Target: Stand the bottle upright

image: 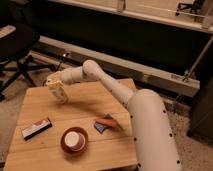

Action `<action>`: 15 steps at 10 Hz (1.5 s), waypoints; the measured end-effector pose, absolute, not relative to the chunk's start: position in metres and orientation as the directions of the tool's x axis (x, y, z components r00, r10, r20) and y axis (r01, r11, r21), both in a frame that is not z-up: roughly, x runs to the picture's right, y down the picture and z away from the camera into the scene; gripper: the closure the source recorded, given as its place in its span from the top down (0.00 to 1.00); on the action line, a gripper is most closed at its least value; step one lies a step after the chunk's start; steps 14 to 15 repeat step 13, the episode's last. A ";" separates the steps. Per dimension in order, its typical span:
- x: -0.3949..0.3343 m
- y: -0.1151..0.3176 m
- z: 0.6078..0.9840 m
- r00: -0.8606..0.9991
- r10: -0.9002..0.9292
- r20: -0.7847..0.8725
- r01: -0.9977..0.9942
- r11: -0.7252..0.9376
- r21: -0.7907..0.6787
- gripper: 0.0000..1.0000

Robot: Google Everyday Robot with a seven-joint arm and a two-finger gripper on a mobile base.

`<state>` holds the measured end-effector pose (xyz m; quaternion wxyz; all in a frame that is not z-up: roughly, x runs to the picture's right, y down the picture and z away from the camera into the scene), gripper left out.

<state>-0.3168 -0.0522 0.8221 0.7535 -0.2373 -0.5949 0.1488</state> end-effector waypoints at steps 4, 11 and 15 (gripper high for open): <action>-0.309 -0.047 0.834 0.258 0.512 0.820 0.047 0.841 -0.540 0.75; -0.297 -0.043 0.834 0.285 0.496 0.820 0.035 0.850 -0.526 0.80; -0.295 -0.039 0.834 0.318 0.469 0.824 0.063 0.857 -0.512 0.80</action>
